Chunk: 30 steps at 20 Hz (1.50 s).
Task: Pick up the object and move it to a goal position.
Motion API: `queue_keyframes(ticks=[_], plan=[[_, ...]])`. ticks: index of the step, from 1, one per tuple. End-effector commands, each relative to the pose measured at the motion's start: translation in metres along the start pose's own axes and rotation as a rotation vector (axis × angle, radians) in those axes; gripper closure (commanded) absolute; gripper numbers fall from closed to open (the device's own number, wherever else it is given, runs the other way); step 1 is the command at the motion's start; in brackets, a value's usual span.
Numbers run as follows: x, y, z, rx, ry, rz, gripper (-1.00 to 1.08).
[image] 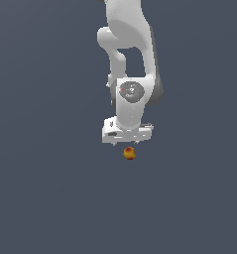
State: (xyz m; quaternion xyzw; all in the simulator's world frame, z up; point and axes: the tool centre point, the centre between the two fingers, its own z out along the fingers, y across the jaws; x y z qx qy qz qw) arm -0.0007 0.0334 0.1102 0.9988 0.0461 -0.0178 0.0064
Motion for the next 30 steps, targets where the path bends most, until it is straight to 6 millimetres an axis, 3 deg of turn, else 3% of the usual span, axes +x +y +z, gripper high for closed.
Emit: queue_keyframes(ticks=[1,8,14,21,27,28,30], plan=[[0.007,-0.015,0.01,0.004,0.016,-0.024,-0.92],[0.014,-0.036,0.024,0.01,0.036,-0.054,-0.92],[0.014,-0.036,0.03,0.01,0.034,-0.054,-0.92],[0.014,-0.037,0.064,0.01,0.035,-0.055,-0.92],[0.016,-0.037,0.075,0.01,0.036,-0.055,-0.92],[0.016,-0.037,0.075,0.01,0.036,-0.055,1.08],[0.016,-0.037,0.075,0.01,0.036,-0.055,1.08]])
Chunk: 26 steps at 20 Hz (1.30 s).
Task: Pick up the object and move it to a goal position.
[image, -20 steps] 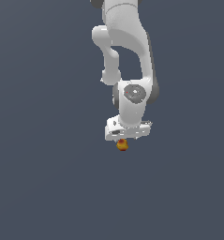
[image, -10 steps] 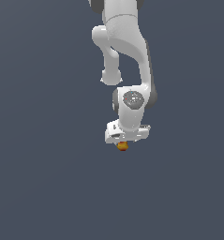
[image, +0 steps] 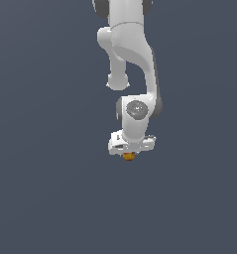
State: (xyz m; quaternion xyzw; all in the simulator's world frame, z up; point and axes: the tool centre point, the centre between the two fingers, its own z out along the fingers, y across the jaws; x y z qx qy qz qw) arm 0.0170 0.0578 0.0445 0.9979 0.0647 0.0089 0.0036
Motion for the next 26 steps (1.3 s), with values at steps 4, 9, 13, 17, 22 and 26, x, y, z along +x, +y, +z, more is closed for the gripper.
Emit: queue_keyframes(ticks=[4,9,13,17,22,26], plan=[[-0.006,-0.014,0.01,0.008,-0.018,-0.018,1.08],[-0.006,-0.013,0.008,0.008,-0.017,-0.016,1.08],[-0.004,-0.016,0.0,0.008,-0.017,-0.016,1.08],[0.0,-0.024,-0.019,0.008,-0.017,-0.016,1.08],[0.007,-0.039,-0.056,0.008,-0.017,-0.017,1.08],[0.016,-0.054,-0.094,0.008,-0.017,-0.017,1.08]])
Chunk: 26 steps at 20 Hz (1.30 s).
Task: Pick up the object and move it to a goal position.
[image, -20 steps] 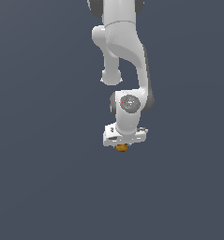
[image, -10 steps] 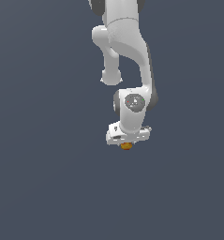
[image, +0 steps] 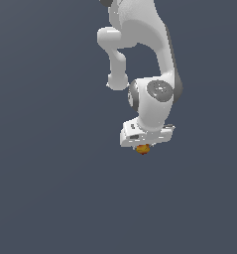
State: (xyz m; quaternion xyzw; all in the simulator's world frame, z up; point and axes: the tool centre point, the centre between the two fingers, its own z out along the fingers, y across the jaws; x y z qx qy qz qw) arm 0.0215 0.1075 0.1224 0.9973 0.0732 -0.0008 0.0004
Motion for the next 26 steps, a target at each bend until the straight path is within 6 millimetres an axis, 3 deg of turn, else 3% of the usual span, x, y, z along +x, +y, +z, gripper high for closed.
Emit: queue_keyframes(ticks=[1,15,20,26], plan=[[0.005,-0.01,-0.026,0.0,0.002,0.0,1.08],[0.038,-0.067,-0.166,0.001,0.002,-0.001,1.08],[0.046,-0.079,-0.197,0.001,0.002,-0.001,1.08],[0.052,-0.088,-0.218,0.001,0.002,-0.001,1.08]])
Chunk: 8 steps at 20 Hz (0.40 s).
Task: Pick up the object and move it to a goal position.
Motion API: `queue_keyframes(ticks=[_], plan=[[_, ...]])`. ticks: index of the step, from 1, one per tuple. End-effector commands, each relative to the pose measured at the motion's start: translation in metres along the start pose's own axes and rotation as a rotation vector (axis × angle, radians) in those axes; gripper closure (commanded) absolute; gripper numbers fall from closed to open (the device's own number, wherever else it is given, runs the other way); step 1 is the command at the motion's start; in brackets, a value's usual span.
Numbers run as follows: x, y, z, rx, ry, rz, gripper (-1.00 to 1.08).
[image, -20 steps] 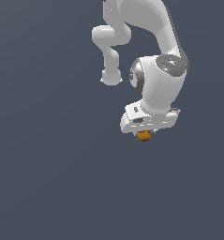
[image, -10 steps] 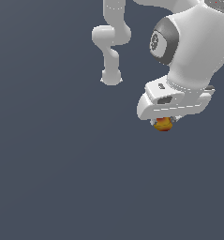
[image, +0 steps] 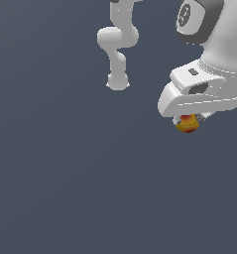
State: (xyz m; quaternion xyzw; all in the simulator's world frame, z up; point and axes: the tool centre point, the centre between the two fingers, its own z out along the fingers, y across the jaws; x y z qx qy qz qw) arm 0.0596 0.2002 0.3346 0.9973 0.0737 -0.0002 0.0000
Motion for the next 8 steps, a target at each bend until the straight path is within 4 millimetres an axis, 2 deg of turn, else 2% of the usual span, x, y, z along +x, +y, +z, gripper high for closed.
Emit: queue_keyframes(ticks=[1,8], plan=[[0.0022,-0.0025,-0.0072,0.0,0.0,0.0,1.08],[0.0045,-0.0052,-0.0138,0.0,0.0,0.0,1.08]])
